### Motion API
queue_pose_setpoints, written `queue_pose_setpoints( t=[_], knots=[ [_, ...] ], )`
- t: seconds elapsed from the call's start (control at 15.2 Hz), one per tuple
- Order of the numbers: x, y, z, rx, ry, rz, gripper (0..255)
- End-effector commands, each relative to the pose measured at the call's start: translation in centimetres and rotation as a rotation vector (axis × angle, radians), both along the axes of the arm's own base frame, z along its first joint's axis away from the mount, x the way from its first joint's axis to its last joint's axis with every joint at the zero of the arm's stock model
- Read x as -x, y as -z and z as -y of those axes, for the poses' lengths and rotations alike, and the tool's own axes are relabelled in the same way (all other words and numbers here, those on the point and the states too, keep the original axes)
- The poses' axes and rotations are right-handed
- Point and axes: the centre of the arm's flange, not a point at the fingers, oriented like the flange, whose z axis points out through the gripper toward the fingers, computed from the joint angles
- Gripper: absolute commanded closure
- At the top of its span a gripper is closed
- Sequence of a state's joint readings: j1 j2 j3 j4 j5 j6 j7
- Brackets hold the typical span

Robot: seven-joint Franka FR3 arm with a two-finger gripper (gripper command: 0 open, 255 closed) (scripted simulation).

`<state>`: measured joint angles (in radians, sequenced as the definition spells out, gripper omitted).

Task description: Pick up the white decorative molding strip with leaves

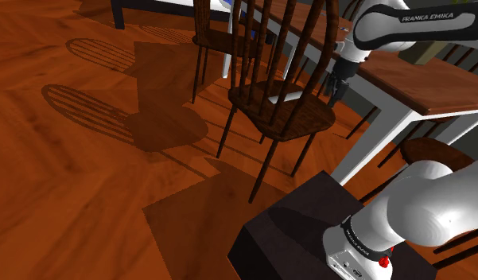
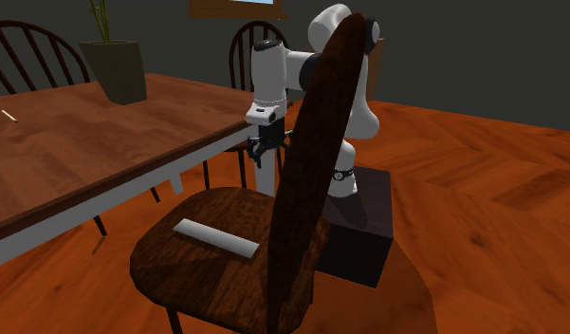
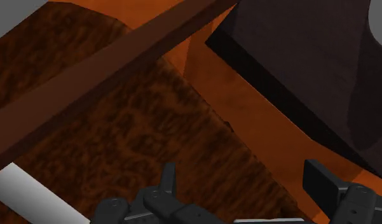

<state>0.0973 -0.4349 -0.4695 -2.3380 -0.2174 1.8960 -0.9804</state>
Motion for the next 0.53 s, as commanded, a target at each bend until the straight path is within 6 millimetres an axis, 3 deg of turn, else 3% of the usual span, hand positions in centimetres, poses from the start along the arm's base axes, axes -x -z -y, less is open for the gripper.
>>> queue_pose_setpoints(
  t=[0.0,0.46],
  knots=[
    [-2.0,1.1,1.6,0.001,-0.075,0.008,0],
    [-8.9,4.5,6.2,-0.005,-0.318,0.031,0]
  ],
)
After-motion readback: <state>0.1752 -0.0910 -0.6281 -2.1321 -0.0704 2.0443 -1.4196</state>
